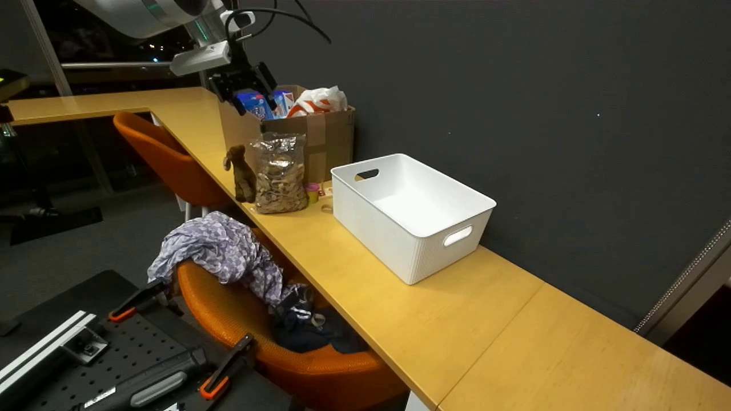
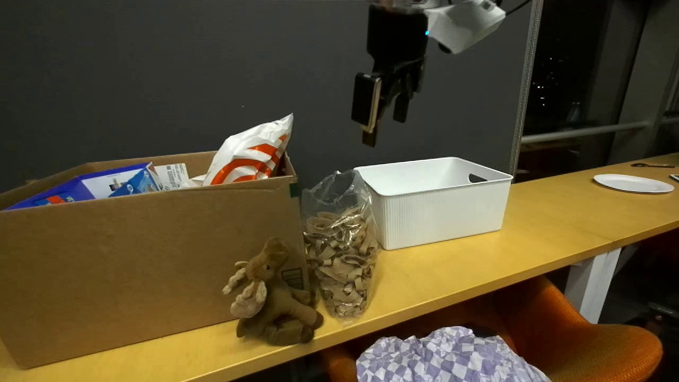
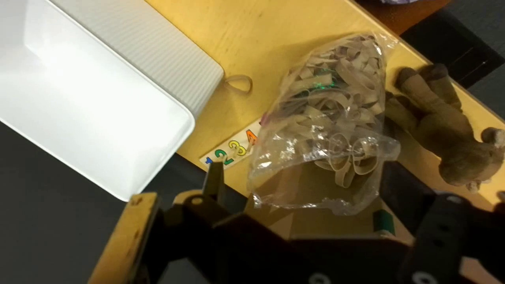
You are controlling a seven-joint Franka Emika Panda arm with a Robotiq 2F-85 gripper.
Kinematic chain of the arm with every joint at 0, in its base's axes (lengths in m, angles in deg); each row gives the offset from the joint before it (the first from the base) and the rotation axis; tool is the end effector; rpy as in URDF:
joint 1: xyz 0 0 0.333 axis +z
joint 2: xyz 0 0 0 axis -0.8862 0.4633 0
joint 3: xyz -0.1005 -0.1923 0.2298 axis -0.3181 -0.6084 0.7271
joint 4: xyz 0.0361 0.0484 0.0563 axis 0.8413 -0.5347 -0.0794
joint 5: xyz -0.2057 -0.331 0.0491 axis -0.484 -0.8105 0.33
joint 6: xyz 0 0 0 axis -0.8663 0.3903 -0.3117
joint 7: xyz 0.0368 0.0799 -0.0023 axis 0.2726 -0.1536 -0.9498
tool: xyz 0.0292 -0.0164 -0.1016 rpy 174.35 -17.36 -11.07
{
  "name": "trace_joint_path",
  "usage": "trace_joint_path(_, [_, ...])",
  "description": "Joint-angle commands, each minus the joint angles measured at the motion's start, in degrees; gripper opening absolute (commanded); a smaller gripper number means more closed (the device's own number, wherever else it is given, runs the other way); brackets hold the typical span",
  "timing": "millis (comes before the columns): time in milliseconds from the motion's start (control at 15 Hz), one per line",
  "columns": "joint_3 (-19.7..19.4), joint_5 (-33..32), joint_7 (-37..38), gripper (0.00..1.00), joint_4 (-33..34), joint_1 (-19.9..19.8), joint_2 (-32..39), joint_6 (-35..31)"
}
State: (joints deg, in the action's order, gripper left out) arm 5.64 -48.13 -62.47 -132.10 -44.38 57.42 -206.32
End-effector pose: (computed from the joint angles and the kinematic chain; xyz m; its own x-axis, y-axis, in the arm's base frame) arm 0.6216 0.1853 0.4310 0.8944 0.3202 0.3124 0.2310 -0.9286 0.2904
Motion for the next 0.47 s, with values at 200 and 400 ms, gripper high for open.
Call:
trace_joint_path(200, [-0.36, -9.81, 8.04, 1.0, -15.75, -6.88, -8.78, -10.79])
trace_joint_path(400, [-0.55, -11.1, 9.39, 1.0, -18.46, -9.6, -8.47, -13.78])
